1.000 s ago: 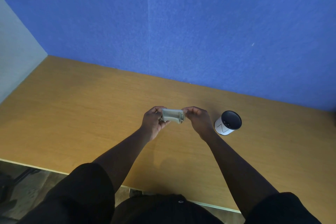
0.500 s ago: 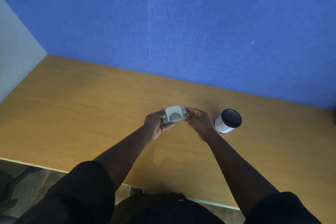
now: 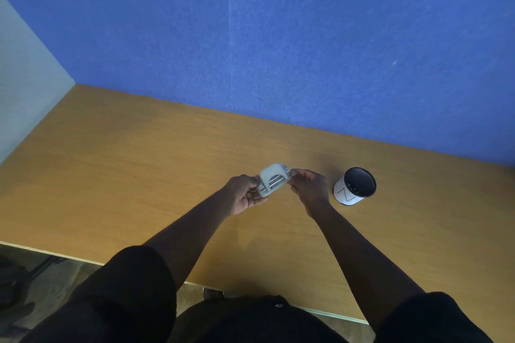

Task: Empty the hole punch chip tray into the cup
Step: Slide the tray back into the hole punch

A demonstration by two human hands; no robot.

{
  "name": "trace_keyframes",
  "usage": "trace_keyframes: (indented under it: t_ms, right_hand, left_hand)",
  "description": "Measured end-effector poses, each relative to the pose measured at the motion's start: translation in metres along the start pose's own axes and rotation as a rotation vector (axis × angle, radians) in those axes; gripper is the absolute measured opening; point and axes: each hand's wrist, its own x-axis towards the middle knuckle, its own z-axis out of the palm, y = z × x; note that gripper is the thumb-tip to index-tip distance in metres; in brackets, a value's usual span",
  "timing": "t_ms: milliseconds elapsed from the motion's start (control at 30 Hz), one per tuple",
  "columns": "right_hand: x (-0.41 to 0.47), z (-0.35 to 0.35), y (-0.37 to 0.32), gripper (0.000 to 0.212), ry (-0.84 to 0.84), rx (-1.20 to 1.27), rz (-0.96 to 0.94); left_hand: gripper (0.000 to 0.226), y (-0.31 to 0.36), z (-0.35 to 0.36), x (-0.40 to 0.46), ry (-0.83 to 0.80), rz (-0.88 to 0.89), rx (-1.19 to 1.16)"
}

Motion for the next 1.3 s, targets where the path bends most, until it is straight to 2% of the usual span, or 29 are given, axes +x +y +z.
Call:
trace_keyframes:
  t_ms: [167, 233, 300, 367, 433, 500, 567, 633, 700, 800, 1133, 1300]
  right_hand:
    - [0.01, 0.011, 0.003, 0.009, 0.068, 0.066, 0.106]
    - [0.013, 0.016, 0.004, 0.021, 0.025, 0.024, 0.159]
    - [0.013, 0.021, 0.009, 0.039, -0.046, -0.054, 0.189]
    - [0.014, 0.023, 0.014, 0.052, -0.093, -0.233, 0.137]
    - [0.016, 0.022, 0.019, 0.049, -0.116, -0.385, 0.071]
    - [0.018, 0.02, 0.023, 0.043, -0.123, -0.47, 0.065]
    - [0.022, 0.018, 0.029, 0.039, -0.127, -0.494, 0.091]
    - [0.024, 0.015, 0.037, 0.044, -0.107, -0.49, 0.087]
    - [0.024, 0.015, 0.043, 0.049, -0.105, -0.506, 0.086]
    - [0.027, 0.016, 0.05, 0.046, -0.121, -0.559, 0.065]
    - [0.029, 0.013, 0.052, 0.048, -0.143, -0.591, 0.036]
    - [0.028, 0.01, 0.049, 0.042, -0.169, -0.642, 0.015]
  left_hand:
    - [0.025, -0.006, 0.008, 0.012, 0.068, 0.015, 0.029]
    - [0.027, -0.01, 0.014, 0.018, 0.095, 0.01, -0.007]
    - [0.031, -0.015, 0.019, 0.024, 0.103, -0.005, -0.024]
    - [0.036, -0.02, 0.022, 0.032, 0.11, -0.025, -0.005]
    - [0.037, -0.023, 0.023, 0.037, 0.118, -0.034, 0.042]
    - [0.033, -0.027, 0.023, 0.042, 0.127, -0.026, 0.154]
    - [0.025, -0.031, 0.022, 0.047, 0.167, 0.016, 0.401]
    - [0.02, -0.035, 0.021, 0.052, 0.227, 0.093, 0.673]
    - [0.022, -0.039, 0.02, 0.058, 0.243, 0.158, 0.848]
    - [0.027, -0.046, 0.018, 0.066, 0.225, 0.225, 1.028]
    - [0.03, -0.057, 0.024, 0.072, 0.267, 0.307, 1.215]
    - [0.028, -0.053, 0.023, 0.072, 0.214, 0.32, 1.291]
